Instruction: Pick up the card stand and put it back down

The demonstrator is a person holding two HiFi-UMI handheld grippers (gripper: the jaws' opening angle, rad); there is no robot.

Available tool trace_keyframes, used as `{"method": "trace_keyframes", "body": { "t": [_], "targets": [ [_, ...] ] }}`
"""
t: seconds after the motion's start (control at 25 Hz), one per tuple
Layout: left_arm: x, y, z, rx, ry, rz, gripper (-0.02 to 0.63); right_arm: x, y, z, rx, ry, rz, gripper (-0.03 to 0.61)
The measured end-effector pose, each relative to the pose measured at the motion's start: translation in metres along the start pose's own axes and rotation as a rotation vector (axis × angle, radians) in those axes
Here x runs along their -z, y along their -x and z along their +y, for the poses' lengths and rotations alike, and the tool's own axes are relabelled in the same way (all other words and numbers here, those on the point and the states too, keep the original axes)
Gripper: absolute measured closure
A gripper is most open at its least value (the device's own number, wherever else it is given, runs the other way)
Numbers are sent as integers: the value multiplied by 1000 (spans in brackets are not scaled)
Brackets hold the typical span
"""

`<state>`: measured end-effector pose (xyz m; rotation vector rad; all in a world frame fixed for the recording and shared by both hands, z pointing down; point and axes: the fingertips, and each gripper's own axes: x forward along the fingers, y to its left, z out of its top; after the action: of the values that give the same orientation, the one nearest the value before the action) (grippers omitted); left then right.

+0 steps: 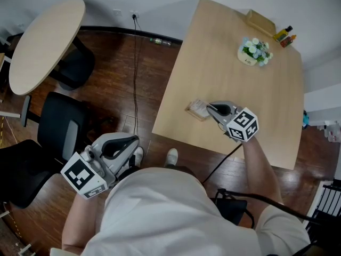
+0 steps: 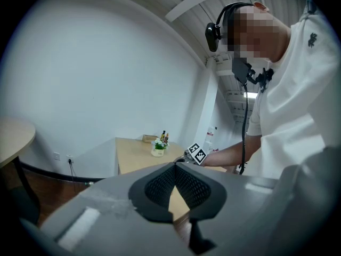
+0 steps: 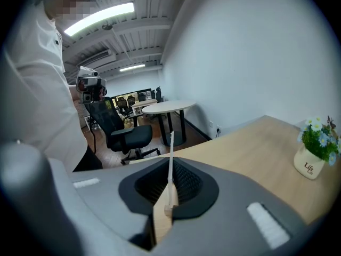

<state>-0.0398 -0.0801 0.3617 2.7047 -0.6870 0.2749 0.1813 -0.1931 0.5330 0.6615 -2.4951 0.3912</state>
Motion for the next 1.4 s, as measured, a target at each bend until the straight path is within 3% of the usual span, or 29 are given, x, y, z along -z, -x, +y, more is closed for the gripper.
{"method": "trace_keyframes", "body": {
  "t": [0.8, 0.92, 1.16, 1.4],
  "targets": [
    [-2, 2, 8, -7, 2, 16, 617, 20, -13, -2, -53, -31, -16, 557],
    [-2, 4, 10, 6, 1, 22, 617, 16, -12, -3, -39, -35, -20, 497],
    [0, 11, 15, 68, -7, 33, 617, 0, 5, -5, 62, -46, -49, 439],
    [-2, 22, 32, 179, -46, 29, 617, -26, 52, 11, 284, -116, -135, 428]
  ]
}}
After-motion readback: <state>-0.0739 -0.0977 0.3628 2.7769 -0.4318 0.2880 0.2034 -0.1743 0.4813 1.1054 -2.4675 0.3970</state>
